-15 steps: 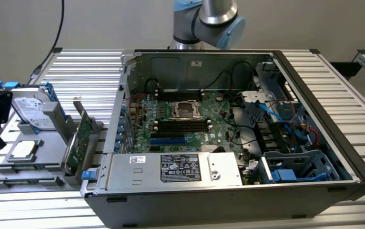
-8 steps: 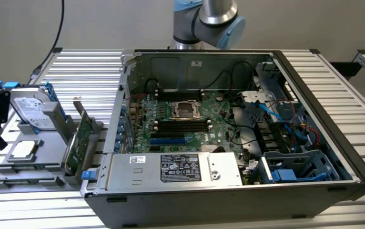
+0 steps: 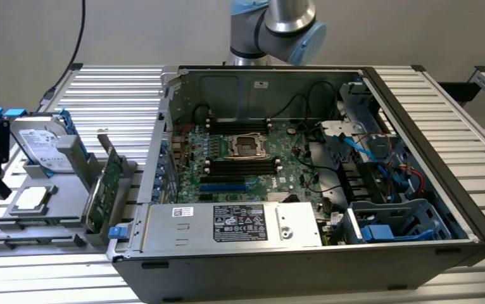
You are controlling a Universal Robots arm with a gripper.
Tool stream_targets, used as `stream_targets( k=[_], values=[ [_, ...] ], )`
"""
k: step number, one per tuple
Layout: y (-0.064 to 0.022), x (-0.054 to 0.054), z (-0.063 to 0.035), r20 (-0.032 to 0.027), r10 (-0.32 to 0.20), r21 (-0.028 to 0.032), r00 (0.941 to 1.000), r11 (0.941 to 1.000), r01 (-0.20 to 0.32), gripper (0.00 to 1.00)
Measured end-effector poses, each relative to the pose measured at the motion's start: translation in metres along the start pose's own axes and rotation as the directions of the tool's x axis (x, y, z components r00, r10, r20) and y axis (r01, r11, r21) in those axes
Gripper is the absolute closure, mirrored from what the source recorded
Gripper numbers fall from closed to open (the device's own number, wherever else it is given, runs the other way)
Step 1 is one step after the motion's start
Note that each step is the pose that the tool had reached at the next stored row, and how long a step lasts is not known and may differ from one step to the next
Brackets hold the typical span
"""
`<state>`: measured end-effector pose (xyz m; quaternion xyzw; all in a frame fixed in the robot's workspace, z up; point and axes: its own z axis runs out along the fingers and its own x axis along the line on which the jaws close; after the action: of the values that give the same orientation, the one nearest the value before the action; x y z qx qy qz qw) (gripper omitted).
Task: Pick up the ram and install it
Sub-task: 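Pick up the ram and move it above insertion slot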
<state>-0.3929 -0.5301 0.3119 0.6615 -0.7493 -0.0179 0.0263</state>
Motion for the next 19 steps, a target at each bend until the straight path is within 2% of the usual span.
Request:
stream_targets(
  k=[4, 8, 12, 15, 16, 17, 19],
  values=[
    [-0.0001, 0.0, 0.0015, 0.0037, -0.073, 0.0003, 0.9973, 0.9973, 0.073, 0.89],
    [-0.0002, 0.0, 0.0022, 0.0036, -0.139, 0.0008, 0.9903, 0.9903, 0.139, 0.89],
    [-0.0001, 0.0, 0.0022, 0.0034, -0.14, 0.0009, 0.9902, 0.9902, 0.14, 0.89],
    [-0.0001, 0.0, 0.0022, 0.0035, -0.139, 0.0009, 0.9902, 0.9902, 0.139, 0.71],
    [-0.0001, 0.0, 0.0022, 0.0034, -0.14, 0.0009, 0.9902, 0.9902, 0.14, 0.71],
    [-0.0002, 0.0, 0.0025, 0.0035, -0.14, 0.001, 0.9902, 0.9902, 0.14, 0.64],
    [0.0, 0.0002, 0.006, 0.0036, -0.14, 0.0011, 0.9902, 0.9902, 0.14, 0.64]
  ],
)
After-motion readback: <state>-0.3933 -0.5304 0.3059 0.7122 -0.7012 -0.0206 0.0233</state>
